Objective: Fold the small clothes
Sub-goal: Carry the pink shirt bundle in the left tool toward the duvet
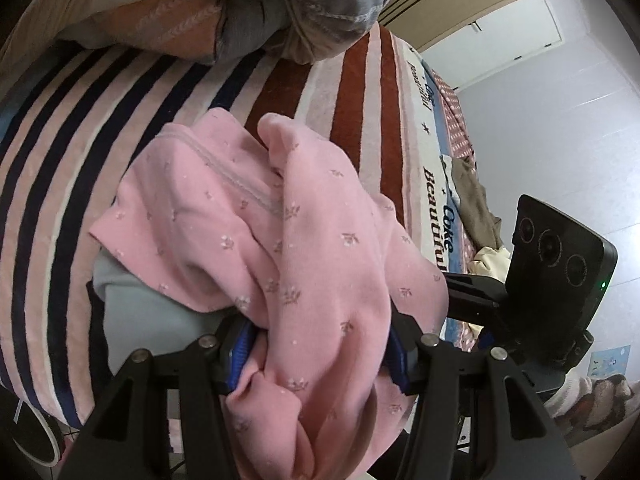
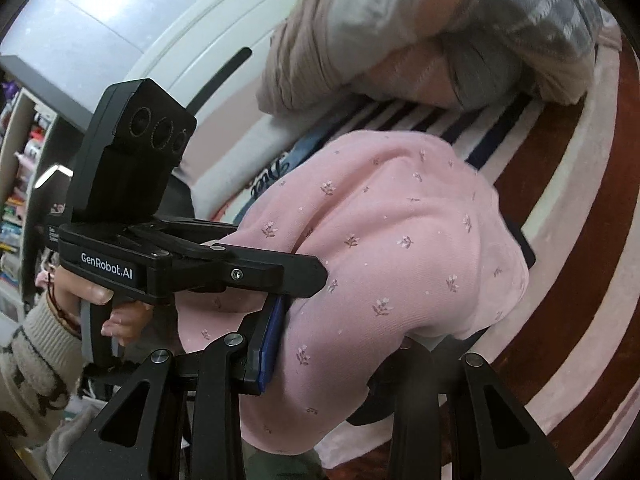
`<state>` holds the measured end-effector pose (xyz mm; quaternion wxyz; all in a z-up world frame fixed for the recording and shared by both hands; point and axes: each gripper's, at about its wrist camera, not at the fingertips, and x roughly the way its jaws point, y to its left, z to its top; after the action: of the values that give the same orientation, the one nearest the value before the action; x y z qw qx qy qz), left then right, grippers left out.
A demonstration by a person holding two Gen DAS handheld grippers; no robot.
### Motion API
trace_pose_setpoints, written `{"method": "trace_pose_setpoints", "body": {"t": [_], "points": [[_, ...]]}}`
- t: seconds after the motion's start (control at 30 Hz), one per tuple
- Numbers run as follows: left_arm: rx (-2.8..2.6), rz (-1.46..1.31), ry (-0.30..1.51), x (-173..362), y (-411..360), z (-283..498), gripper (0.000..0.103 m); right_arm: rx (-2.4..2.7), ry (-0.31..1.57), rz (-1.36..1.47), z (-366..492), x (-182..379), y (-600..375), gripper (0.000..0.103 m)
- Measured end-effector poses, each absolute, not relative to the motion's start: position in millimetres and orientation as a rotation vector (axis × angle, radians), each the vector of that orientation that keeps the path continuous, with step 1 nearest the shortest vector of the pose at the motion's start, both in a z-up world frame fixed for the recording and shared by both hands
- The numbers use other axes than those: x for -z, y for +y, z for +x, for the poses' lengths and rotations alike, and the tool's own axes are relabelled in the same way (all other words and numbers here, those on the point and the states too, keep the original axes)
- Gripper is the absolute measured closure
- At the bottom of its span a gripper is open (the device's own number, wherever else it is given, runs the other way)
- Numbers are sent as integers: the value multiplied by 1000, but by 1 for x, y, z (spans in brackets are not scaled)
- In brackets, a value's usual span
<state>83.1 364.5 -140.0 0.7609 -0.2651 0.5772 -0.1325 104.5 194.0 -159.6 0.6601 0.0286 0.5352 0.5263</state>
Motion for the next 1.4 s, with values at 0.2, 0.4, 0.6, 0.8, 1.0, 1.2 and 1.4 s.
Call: {"method": "trace_pose_setpoints", "body": {"t": [0.2,0.4,0.6,0.8,1.0,1.2,1.4], "points": [[278,-542,1251,113,375,69,52,-1230,1191,68,97,145,202,75],[214,-510,1317,134,388,59,50,-1222,1235,37,78,158,218,74],[179,-541,1301,154,394,50,34,-1192,1261,-4,80,182,223,61],[172,-535,1299,153,396,50,30,-1188,1274,-6,82,188,226,56],[139,-511,1286,145,397,46,23,-1184,1269,-29,81,180,225,55],[83,-464,1243,125,400,37,18,-1171,1274,7,83,173,214,49],[-1,-353,1100,87,391,24,18,-1121,1196,-10,78,157,193,48]]}}
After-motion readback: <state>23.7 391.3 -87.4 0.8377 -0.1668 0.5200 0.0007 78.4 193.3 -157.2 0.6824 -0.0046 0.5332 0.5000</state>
